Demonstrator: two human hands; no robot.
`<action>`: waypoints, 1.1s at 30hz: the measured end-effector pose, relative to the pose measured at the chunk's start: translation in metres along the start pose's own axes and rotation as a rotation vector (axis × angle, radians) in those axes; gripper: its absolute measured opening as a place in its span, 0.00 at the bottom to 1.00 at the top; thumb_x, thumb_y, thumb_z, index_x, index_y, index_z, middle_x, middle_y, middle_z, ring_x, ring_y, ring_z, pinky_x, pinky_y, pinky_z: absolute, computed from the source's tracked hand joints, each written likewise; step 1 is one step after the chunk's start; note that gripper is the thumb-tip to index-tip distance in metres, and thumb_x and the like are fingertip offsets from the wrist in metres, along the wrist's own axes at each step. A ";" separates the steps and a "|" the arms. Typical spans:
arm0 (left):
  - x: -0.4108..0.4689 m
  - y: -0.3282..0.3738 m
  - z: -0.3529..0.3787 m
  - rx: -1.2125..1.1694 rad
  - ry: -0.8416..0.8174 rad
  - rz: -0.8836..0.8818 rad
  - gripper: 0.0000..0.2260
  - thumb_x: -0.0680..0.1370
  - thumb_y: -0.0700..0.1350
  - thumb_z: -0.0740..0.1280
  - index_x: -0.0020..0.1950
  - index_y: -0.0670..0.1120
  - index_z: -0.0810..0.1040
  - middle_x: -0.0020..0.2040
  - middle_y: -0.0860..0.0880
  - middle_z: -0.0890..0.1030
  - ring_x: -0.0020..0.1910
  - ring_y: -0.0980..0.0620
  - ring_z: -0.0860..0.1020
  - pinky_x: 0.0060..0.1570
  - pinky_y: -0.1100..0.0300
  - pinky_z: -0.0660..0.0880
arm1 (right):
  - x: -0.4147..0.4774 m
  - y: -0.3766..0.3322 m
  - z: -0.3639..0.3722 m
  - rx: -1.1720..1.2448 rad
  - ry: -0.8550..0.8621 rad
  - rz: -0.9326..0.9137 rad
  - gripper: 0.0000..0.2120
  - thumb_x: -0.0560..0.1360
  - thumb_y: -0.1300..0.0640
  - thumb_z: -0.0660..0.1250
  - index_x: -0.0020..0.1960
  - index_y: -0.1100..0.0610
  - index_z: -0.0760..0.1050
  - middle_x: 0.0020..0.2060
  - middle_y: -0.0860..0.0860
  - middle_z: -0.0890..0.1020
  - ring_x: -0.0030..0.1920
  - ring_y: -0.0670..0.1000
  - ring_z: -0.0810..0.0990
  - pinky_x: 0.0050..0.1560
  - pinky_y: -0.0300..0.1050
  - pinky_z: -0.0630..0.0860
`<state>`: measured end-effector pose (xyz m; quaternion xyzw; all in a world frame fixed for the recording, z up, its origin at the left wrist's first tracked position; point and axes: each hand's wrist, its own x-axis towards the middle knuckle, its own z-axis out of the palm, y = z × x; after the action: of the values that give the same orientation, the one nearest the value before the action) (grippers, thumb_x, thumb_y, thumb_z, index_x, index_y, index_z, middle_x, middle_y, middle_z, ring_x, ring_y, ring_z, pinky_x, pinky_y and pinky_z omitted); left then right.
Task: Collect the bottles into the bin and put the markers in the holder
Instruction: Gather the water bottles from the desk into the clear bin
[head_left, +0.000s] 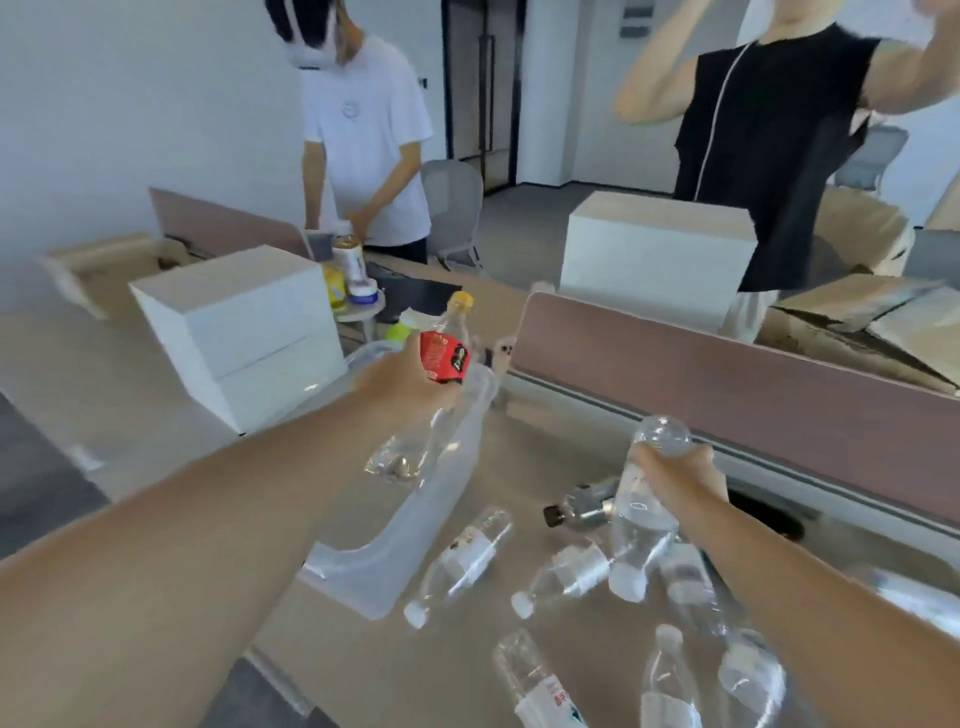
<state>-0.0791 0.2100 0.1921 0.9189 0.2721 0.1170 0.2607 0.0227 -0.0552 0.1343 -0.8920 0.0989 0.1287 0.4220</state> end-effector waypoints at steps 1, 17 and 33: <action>-0.003 -0.017 -0.010 0.021 0.011 -0.052 0.32 0.73 0.57 0.70 0.73 0.51 0.62 0.54 0.49 0.75 0.44 0.53 0.71 0.43 0.61 0.67 | -0.004 -0.009 0.016 -0.003 -0.033 -0.031 0.33 0.62 0.41 0.63 0.60 0.60 0.68 0.56 0.62 0.77 0.47 0.60 0.79 0.39 0.46 0.74; 0.109 -0.191 -0.005 0.018 -0.313 -0.096 0.39 0.64 0.56 0.73 0.72 0.51 0.63 0.55 0.48 0.77 0.53 0.47 0.76 0.51 0.55 0.77 | -0.040 -0.173 0.202 0.023 -0.109 -0.166 0.33 0.70 0.47 0.65 0.70 0.59 0.61 0.57 0.57 0.77 0.48 0.55 0.78 0.35 0.44 0.69; 0.124 -0.273 0.121 0.139 -0.573 -0.141 0.43 0.74 0.56 0.69 0.78 0.45 0.46 0.63 0.40 0.74 0.58 0.41 0.77 0.57 0.51 0.75 | -0.029 -0.157 0.255 0.057 -0.058 -0.119 0.35 0.72 0.47 0.67 0.75 0.53 0.57 0.51 0.51 0.77 0.39 0.45 0.77 0.34 0.42 0.72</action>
<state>-0.0532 0.4246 -0.0485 0.9091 0.2577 -0.1842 0.2705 0.0027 0.2434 0.1015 -0.8798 0.0370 0.1264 0.4568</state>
